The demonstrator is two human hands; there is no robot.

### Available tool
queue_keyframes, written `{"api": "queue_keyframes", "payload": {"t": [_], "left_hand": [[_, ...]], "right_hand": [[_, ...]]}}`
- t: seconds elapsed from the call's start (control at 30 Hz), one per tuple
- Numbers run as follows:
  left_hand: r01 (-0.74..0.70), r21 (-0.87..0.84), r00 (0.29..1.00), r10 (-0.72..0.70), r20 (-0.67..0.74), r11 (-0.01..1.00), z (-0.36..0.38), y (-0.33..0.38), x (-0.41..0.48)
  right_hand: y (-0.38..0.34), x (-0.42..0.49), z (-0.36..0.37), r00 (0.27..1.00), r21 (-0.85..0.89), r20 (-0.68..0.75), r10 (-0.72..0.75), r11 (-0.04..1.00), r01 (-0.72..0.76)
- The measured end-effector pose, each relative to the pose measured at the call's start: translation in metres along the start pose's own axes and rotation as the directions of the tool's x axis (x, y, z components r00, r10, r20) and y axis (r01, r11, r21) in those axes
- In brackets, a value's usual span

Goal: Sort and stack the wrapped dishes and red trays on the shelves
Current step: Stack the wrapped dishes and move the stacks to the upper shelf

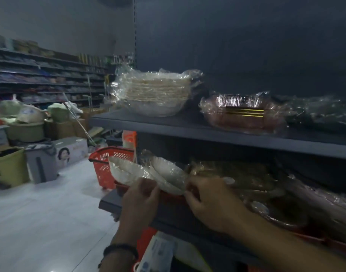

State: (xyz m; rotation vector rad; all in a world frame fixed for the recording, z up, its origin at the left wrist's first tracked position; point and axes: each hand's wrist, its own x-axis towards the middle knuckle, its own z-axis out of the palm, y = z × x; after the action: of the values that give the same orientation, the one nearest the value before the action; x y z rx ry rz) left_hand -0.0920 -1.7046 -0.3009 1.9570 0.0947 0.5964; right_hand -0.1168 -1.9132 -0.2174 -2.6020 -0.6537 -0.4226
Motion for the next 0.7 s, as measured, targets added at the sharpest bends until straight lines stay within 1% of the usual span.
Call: {"api": "queue_keyframes", "payload": {"t": [0.1,0.17,0.2,0.27,0.33,0.43,0.5,0.6,0.7], "left_hand": [[0.074,0.101,0.997,-0.076,0.011,0.992,0.022,-0.035,-0.007],[0.111,0.174,0.990,-0.124,0.069,0.979,0.032,-0.044,-0.003],[0.117,0.187,0.986,-0.137,0.097,0.975,0.035,-0.046,0.000],[0.104,0.174,0.985,-0.125,0.115,0.979,0.040,-0.047,0.006],[0.086,0.168,0.987,-0.106,0.116,0.982,0.042,-0.052,0.012],[0.126,0.111,0.987,-0.136,0.088,0.986,0.041,-0.062,0.020],[0.118,0.101,0.990,-0.124,0.059,0.988,0.039,-0.064,0.022],[0.098,0.116,0.991,-0.108,0.082,0.988,0.038,-0.064,0.022],[0.097,0.108,0.992,-0.106,0.074,0.989,0.037,-0.066,0.022]], "right_hand": [[0.025,-0.004,0.056,0.983,0.054,0.091,0.160,0.985,-0.166],[0.039,0.004,0.087,0.957,0.083,0.137,0.256,0.960,-0.269],[0.044,0.010,0.102,0.954,0.099,0.130,0.269,0.954,-0.282],[0.050,0.025,0.129,0.959,0.124,0.067,0.276,0.951,-0.283],[0.051,0.043,0.149,0.950,0.145,0.034,0.310,0.939,-0.311],[0.054,0.073,0.174,0.958,0.113,-0.019,0.286,0.953,-0.283],[0.058,0.091,0.187,0.958,0.045,0.003,0.286,0.957,-0.286],[0.053,0.106,0.193,0.936,0.013,0.069,0.346,0.938,-0.348],[0.049,0.112,0.194,0.914,0.072,-0.002,0.406,0.911,-0.405]]}}
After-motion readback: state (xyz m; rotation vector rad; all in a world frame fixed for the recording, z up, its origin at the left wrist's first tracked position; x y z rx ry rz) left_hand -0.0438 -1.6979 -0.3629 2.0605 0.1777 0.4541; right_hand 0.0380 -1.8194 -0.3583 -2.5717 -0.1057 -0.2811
